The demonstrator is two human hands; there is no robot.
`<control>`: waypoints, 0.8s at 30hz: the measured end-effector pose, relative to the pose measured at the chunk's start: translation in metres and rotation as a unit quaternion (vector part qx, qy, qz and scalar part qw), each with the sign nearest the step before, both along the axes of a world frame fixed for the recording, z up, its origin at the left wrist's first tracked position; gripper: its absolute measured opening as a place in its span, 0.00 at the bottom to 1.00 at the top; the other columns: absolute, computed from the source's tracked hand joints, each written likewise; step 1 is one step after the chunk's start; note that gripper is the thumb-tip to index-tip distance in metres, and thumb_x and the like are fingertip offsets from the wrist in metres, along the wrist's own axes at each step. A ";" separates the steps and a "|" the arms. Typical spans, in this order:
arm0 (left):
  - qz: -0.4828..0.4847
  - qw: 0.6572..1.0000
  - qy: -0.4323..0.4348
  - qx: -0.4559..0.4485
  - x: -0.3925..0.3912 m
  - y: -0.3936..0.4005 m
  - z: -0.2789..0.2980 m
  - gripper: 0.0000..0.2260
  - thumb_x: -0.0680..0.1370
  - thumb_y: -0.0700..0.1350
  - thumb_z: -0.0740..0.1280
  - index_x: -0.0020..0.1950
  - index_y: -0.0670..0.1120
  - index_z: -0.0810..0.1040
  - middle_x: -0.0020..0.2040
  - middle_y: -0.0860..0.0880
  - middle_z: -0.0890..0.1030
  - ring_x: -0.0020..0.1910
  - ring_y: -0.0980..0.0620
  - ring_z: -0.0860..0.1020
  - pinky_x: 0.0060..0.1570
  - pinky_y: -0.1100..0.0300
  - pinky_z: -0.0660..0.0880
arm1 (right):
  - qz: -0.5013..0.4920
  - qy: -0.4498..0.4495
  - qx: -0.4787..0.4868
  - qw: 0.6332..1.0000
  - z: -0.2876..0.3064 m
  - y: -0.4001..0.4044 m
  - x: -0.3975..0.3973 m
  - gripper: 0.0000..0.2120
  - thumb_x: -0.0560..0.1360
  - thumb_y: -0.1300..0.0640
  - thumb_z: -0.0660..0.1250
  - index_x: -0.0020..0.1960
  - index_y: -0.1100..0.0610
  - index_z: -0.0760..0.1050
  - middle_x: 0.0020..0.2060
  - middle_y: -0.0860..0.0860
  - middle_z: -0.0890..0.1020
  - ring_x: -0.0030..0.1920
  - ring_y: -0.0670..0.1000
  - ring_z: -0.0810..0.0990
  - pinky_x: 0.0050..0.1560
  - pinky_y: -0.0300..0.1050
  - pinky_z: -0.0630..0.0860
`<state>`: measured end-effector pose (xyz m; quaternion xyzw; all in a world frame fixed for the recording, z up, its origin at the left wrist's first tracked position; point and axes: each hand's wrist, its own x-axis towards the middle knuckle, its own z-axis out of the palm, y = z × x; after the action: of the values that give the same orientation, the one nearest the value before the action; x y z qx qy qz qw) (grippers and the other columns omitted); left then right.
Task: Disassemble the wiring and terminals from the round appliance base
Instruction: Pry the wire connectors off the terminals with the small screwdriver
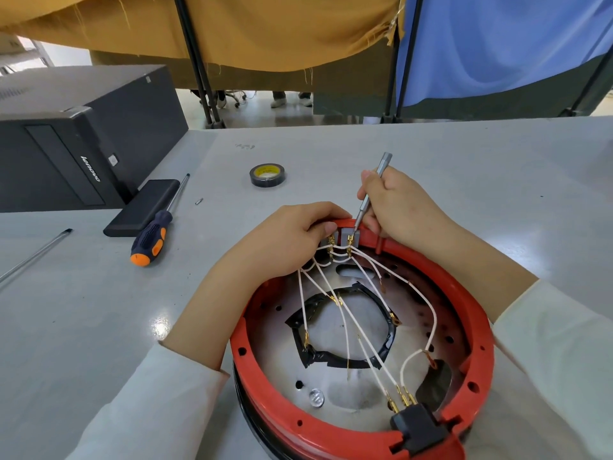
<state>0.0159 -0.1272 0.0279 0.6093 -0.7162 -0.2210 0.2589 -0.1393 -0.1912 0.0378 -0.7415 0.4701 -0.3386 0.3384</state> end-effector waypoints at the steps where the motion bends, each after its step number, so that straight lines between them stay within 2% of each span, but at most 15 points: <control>1: 0.001 1.000 0.001 -0.001 0.000 0.000 0.000 0.12 0.81 0.44 0.59 0.61 0.56 0.76 0.54 0.56 0.80 0.53 0.56 0.76 0.56 0.61 0.71 | 0.002 0.000 0.003 1.000 0.000 0.000 0.000 0.15 0.83 0.51 0.50 0.40 0.53 0.68 0.21 0.49 0.71 0.17 0.42 0.67 0.22 0.32 0.65; 4: 0.003 1.000 0.003 0.000 0.000 0.000 0.000 0.12 0.81 0.44 0.59 0.61 0.56 0.76 0.55 0.57 0.80 0.54 0.58 0.76 0.55 0.64 0.70 | 0.005 -0.021 0.003 1.000 -0.002 0.003 -0.002 0.15 0.83 0.50 0.51 0.41 0.53 0.68 0.23 0.49 0.72 0.19 0.42 0.68 0.24 0.33 0.67; 7: 0.000 1.000 0.005 0.000 0.000 0.000 0.000 0.12 0.81 0.44 0.59 0.61 0.55 0.76 0.55 0.56 0.80 0.55 0.57 0.76 0.58 0.62 0.70 | -0.003 -0.023 -0.058 0.998 -0.007 0.008 -0.004 0.14 0.82 0.48 0.51 0.41 0.49 0.68 0.28 0.47 0.73 0.25 0.41 0.71 0.33 0.38 0.67; 9: 0.002 1.000 0.004 -0.001 0.000 0.001 0.001 0.12 0.81 0.44 0.59 0.61 0.55 0.76 0.56 0.56 0.80 0.55 0.57 0.76 0.58 0.61 0.70 | 0.004 -0.026 -0.072 0.997 -0.007 0.010 -0.004 0.14 0.83 0.47 0.50 0.41 0.48 0.67 0.29 0.47 0.73 0.26 0.40 0.72 0.35 0.39 0.66; 18: 0.004 1.000 0.009 -0.001 0.000 0.002 0.001 0.12 0.81 0.45 0.59 0.61 0.56 0.77 0.55 0.56 0.80 0.54 0.57 0.76 0.57 0.62 0.70 | 0.004 0.005 -0.100 0.995 -0.006 0.012 -0.004 0.14 0.82 0.48 0.50 0.40 0.47 0.66 0.28 0.44 0.72 0.28 0.43 0.71 0.34 0.40 0.65; 24: 0.006 1.000 0.008 -0.002 0.000 0.001 0.000 0.12 0.81 0.45 0.59 0.60 0.57 0.77 0.54 0.57 0.80 0.52 0.58 0.76 0.52 0.69 0.69 | -0.010 -0.010 -0.032 0.999 -0.003 0.004 0.001 0.15 0.82 0.49 0.51 0.39 0.50 0.67 0.28 0.47 0.71 0.27 0.45 0.70 0.33 0.40 0.64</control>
<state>0.0164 -0.1259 0.0280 0.6111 -0.7108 -0.2227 0.2678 -0.1387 -0.1873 0.0351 -0.7438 0.4629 -0.3639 0.3162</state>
